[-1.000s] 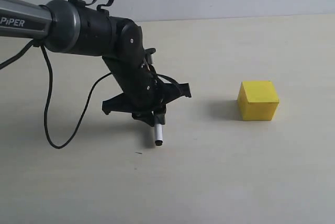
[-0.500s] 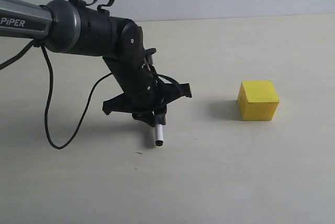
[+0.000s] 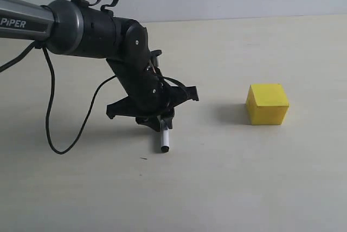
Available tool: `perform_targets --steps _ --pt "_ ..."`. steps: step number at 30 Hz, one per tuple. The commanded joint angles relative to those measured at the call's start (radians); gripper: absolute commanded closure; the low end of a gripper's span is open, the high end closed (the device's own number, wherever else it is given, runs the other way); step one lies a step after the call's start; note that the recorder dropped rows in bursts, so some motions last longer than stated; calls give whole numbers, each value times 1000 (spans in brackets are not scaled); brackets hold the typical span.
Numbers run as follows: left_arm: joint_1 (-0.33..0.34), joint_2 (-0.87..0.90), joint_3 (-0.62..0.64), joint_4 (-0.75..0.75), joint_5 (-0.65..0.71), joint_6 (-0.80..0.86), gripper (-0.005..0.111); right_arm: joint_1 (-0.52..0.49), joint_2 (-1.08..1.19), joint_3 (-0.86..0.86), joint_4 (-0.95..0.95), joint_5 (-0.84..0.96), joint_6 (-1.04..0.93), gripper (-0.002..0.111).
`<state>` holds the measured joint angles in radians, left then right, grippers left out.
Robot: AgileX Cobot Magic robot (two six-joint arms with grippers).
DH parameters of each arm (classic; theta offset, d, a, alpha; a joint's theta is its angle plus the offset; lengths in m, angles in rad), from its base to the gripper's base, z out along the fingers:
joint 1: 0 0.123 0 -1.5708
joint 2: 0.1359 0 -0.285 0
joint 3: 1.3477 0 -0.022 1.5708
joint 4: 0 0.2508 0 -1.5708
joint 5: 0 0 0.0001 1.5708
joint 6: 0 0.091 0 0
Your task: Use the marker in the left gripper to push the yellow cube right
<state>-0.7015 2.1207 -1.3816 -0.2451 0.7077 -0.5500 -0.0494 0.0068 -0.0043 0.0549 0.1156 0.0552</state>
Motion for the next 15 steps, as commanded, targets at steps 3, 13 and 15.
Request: perform_targets --steps 3,13,15 --pt "7 -22 -5 -1 12 18 78 -5 -7 4 -8 -6 -1 108" --pt "-15 -258 21 129 154 74 107 -5 -7 4 -8 -6 -1 108" --pt "-55 -327 81 207 96 53 107 -5 -7 4 -8 -6 -1 108"
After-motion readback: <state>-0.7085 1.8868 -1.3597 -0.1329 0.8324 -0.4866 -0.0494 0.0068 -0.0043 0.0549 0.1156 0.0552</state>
